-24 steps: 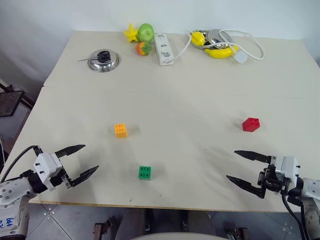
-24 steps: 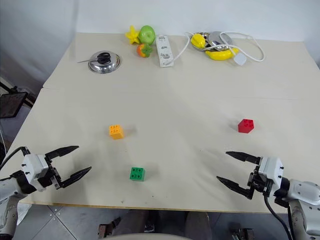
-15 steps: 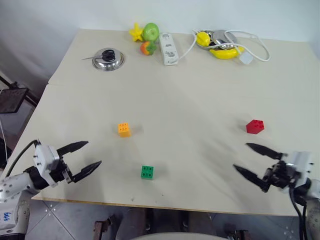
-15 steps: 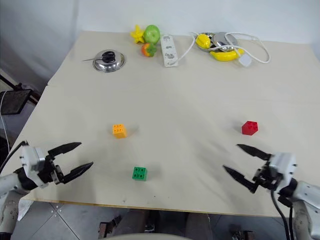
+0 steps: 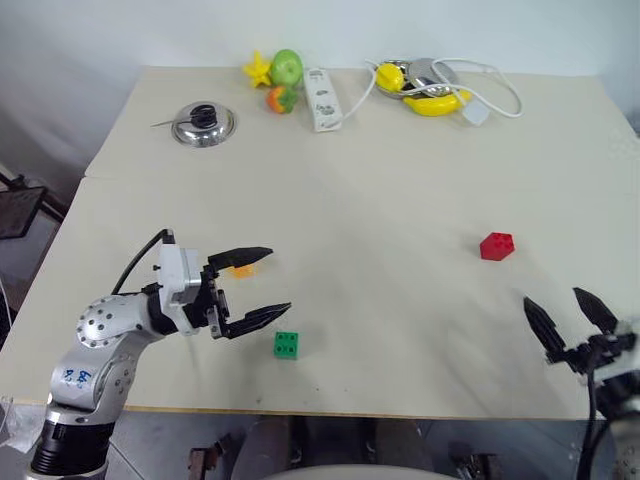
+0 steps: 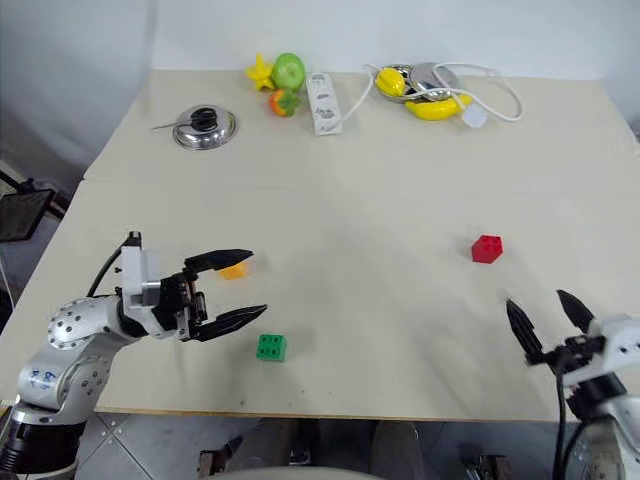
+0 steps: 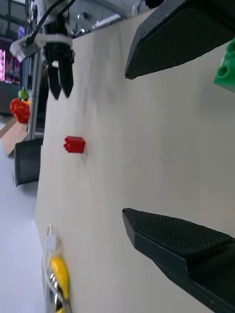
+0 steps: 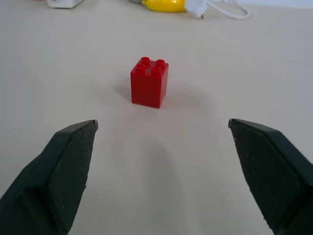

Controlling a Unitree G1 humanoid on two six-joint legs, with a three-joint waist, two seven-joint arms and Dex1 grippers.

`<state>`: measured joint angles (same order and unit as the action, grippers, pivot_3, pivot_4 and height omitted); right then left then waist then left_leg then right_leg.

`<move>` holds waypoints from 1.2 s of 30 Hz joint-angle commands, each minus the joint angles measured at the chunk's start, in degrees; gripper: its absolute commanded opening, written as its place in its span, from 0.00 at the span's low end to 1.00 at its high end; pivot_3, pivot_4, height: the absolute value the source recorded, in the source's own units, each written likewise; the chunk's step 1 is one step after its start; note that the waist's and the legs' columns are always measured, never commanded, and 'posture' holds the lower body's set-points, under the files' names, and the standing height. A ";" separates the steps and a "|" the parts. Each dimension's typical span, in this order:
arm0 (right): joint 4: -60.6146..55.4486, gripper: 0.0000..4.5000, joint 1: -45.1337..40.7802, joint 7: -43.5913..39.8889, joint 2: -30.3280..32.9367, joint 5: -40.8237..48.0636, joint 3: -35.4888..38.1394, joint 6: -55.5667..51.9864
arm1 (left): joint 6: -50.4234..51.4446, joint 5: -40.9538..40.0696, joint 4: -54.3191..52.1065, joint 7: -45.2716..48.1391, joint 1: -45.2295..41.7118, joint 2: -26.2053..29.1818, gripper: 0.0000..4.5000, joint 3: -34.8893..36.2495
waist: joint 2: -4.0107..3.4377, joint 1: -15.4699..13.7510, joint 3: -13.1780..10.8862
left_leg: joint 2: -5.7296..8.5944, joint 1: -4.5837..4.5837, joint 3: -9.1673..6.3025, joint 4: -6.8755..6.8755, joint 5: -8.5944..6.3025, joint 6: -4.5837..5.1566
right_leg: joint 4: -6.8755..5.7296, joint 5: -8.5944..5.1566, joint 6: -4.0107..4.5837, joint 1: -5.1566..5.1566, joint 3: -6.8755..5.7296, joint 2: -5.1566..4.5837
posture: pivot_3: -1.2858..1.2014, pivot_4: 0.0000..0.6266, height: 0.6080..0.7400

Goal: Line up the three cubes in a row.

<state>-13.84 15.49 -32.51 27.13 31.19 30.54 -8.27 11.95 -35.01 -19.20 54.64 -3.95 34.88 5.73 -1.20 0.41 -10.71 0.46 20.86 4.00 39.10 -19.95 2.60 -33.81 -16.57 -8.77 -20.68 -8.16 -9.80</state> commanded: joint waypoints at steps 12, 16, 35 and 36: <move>3.84 1.00 -30.10 23.09 8.00 -4.62 -10.90 -38.80 | -2.80 5.33 1.02 -0.62 -2.29 -3.32 1.00 -3.67 | 0.06 -1.74 0.02 | -0.18 0.58 0.27 0.00 0.15 -0.23 | -0.23 -0.05 0.18 -0.82 0.21 0.23 | 0.52 0.24 1.00; 5.38 0.86 -32.99 23.73 7.03 -5.18 -10.83 -40.49 | -3.12 5.38 0.21 -1.25 -2.03 -3.28 1.00 -2.89 | 0.06 -1.74 0.02 | -0.18 0.59 0.30 0.00 0.14 -0.21 | -0.21 -0.04 0.15 -0.83 0.23 0.23 | 0.52 0.24 1.00; 22.32 0.34 -48.49 -42.08 22.34 -15.53 -40.96 -0.28 | -4.05 4.98 3.59 0.62 -2.02 -1.85 1.00 -0.06 | 0.37 -0.21 -0.09 | -0.28 0.45 0.56 -0.01 0.11 -0.17 | -0.14 0.01 0.06 -0.82 0.42 0.37 | 0.52 0.24 1.00; 26.75 0.34 -50.53 -46.12 20.58 -16.18 -42.19 5.92 | -4.07 5.03 3.76 0.80 -2.05 -1.81 1.00 -0.10 | 0.41 -0.15 -0.11 | -0.29 0.44 0.57 0.01 0.11 -0.17 | -0.14 0.01 0.06 -0.82 0.43 0.36 | 0.52 0.24 1.00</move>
<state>8.69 -33.14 -72.02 48.77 16.83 -10.29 -11.88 8.62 -29.56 -14.75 54.91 -5.81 32.63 4.77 -0.79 0.26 -10.82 0.19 21.31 4.58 39.11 -19.83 2.42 -33.95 -16.56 -8.71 -21.50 -7.72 -9.45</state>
